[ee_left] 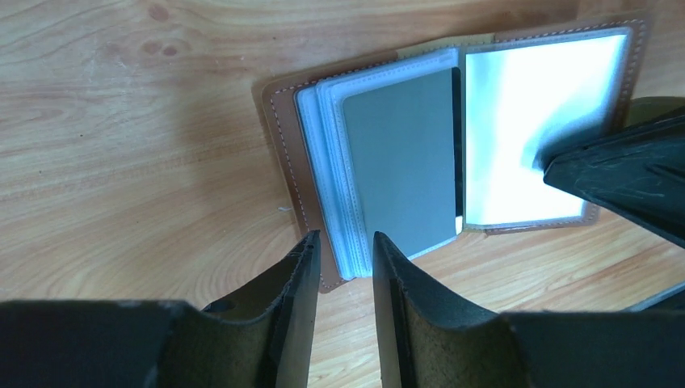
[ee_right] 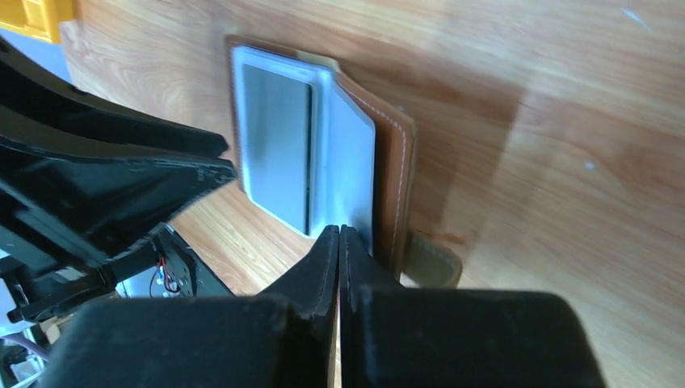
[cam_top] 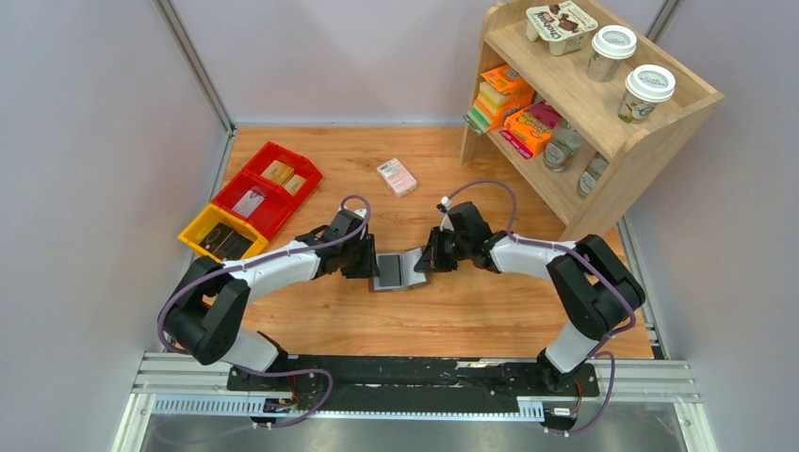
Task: Take the credit cards out of the card holder
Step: Remove the credit card from the card holder.
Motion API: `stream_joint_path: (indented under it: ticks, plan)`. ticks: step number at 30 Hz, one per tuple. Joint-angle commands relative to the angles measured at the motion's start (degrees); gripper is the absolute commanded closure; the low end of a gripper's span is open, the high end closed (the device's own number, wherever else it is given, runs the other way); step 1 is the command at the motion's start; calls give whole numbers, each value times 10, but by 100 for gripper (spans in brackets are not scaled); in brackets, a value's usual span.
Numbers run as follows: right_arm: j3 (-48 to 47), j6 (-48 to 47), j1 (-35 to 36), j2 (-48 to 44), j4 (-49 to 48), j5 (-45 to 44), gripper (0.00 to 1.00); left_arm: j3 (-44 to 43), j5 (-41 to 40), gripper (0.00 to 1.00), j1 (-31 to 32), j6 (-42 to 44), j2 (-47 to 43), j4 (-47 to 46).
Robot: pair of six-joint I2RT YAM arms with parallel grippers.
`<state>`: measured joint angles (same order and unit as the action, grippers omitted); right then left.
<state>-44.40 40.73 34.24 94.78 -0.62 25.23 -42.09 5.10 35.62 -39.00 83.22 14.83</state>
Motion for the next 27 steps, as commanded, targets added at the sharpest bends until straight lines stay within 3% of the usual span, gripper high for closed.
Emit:
stream_joint_path:
  ticks: [1,12,18,27]
  plan:
    - [-46,-1,20,-18,13,-34,97,-7,12,62,0,50,-2,-6]
    - [-103,0,29,42,12,-34,90,4,17,65,0,71,-12,6]
    - [-125,-28,28,82,105,-66,91,6,-7,65,1,53,-4,29]
    - [-129,-51,25,88,90,-24,88,-33,-32,65,0,32,-21,63]
